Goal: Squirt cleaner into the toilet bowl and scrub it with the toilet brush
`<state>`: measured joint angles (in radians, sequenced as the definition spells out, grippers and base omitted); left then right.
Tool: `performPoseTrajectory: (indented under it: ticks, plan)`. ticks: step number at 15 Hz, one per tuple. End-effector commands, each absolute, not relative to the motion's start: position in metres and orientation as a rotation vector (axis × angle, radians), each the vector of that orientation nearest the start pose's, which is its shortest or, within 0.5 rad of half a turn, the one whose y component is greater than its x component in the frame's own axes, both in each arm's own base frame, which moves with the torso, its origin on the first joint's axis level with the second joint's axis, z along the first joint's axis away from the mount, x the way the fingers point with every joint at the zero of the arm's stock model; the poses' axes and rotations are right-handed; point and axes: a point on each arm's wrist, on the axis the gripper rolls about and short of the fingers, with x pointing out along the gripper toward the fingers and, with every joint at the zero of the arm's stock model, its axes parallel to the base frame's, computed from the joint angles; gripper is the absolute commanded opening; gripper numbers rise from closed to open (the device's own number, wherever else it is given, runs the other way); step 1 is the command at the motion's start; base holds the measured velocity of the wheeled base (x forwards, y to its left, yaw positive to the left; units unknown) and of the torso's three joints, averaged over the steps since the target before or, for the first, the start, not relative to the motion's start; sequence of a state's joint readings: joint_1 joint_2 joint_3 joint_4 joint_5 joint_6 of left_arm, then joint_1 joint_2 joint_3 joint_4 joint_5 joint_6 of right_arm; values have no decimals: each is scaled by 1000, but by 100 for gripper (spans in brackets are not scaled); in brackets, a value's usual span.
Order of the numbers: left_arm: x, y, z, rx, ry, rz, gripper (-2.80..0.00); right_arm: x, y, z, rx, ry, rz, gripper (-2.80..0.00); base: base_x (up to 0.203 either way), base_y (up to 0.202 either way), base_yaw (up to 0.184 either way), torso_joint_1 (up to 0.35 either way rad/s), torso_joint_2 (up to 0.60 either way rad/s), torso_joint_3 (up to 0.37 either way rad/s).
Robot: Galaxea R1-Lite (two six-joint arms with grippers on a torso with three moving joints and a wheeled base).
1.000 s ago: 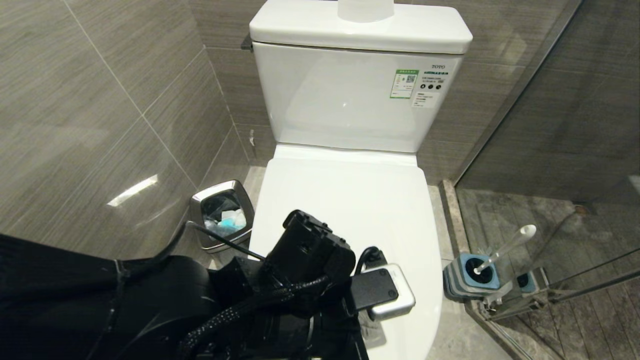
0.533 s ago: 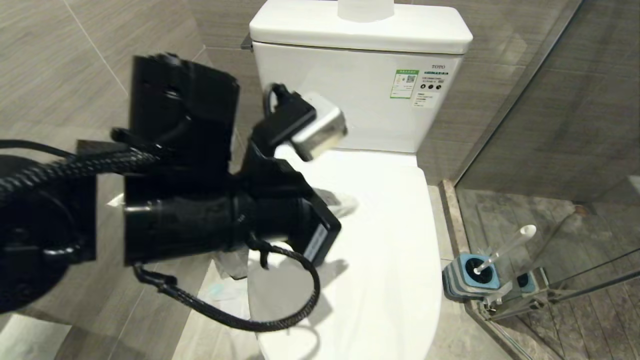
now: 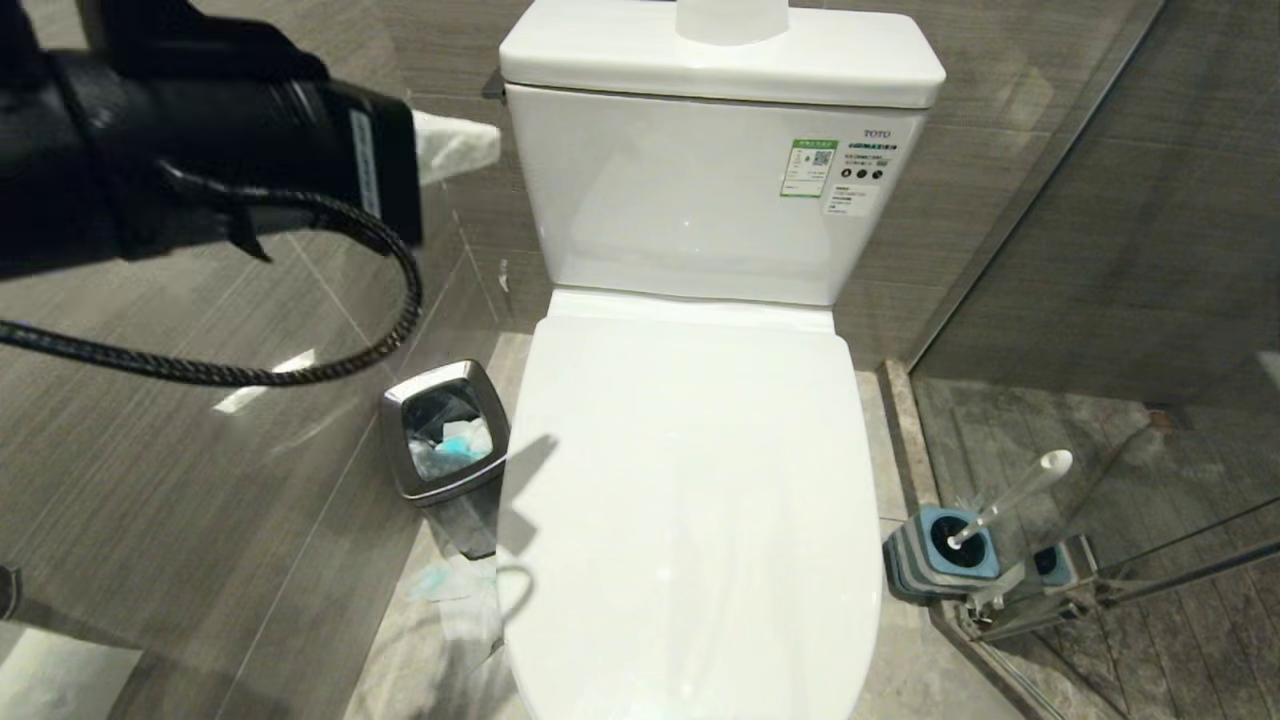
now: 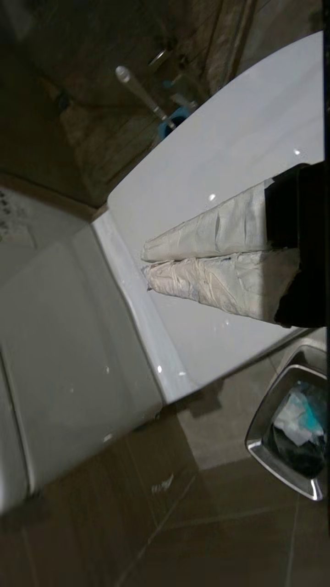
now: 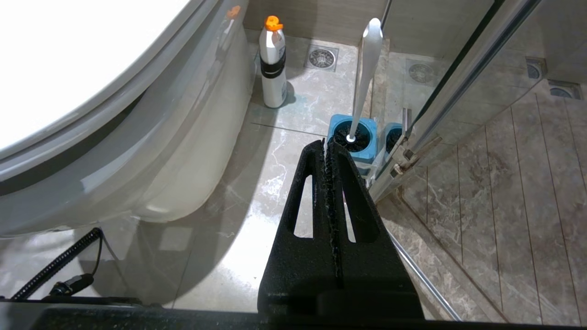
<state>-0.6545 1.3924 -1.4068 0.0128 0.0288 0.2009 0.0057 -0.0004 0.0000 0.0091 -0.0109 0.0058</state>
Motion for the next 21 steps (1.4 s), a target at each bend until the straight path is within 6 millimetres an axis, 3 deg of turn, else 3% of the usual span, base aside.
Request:
performPoseTrajectory:
  ticks: [1, 6, 8, 13, 17, 21]
  plan:
    - [155, -107, 402, 175, -129, -548, -280, -23, 0, 75, 6, 9, -5, -280, 0, 0, 0, 0, 0, 0]
    - [111, -49, 429, 186, -121, -340, -280, -23, 0, 75, 6, 9, -6, -280, 0, 0, 0, 0, 0, 0]
    - [79, -27, 439, 180, -158, -261, -280, -23, 0, 75, 6, 9, -5, -280, 0, 0, 0, 0, 0, 0]
    - [15, -2, 443, 157, -270, -134, -280, -23, 0, 75, 6, 9, -5, -280, 0, 0, 0, 0, 0, 0]
    - [-41, 8, 426, 110, -310, -54, -280, -23, 0, 75, 6, 9, -5, -280, 0, 0, 0, 0, 0, 0]
    - [-74, 6, 379, 64, -276, 30, -280, -23, 0, 75, 6, 9, -5, -280, 0, 0, 0, 0, 0, 0]
